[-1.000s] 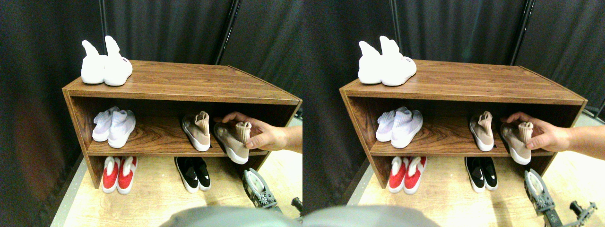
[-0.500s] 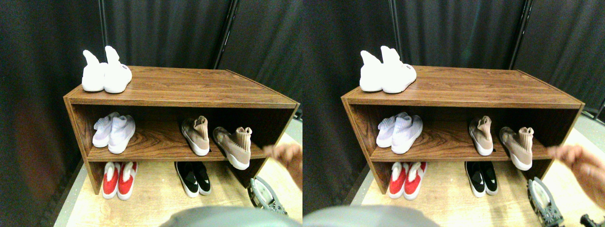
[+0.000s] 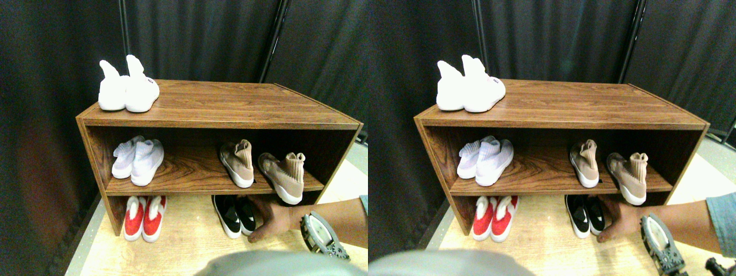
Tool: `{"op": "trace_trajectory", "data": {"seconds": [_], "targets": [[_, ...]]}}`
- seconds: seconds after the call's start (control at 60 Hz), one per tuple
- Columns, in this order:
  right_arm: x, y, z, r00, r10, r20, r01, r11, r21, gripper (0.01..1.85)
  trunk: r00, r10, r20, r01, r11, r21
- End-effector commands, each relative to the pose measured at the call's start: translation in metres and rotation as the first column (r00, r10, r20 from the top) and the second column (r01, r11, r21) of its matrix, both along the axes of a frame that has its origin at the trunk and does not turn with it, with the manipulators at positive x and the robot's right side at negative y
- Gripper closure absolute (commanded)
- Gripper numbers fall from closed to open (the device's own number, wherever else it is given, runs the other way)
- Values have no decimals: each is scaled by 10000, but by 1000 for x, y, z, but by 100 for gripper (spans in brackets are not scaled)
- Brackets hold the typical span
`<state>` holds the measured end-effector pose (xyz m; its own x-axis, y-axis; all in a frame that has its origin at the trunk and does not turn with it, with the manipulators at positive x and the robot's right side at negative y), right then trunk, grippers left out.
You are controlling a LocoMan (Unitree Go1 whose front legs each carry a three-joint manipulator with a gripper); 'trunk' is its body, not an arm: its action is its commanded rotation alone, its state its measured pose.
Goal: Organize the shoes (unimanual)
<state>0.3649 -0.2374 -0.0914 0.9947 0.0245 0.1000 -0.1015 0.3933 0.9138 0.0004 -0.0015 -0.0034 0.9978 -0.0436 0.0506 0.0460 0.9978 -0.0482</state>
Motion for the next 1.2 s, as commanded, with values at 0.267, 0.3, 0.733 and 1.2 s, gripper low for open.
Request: {"op": "trace_trajectory", "data": {"seconds": [0.267, 0.3, 0.733, 1.2], "targets": [[-11, 7, 17, 9986, -1, 523, 13, 9998, -219, 180, 9999, -80, -95, 79, 10000, -32], [-12, 8, 18, 9986, 13, 523, -2, 9998, -208, 180, 9999, -80, -95, 79, 10000, -32], [-12, 10, 19, 9984, -202, 537, 209, 9997, -124, 180, 9997, -183, -133, 183, 9998, -1], [10, 7, 22, 9987, -285, 419, 315, 9969, -724, 24, 9997, -219, -148, 219, 9997, 51]]}}
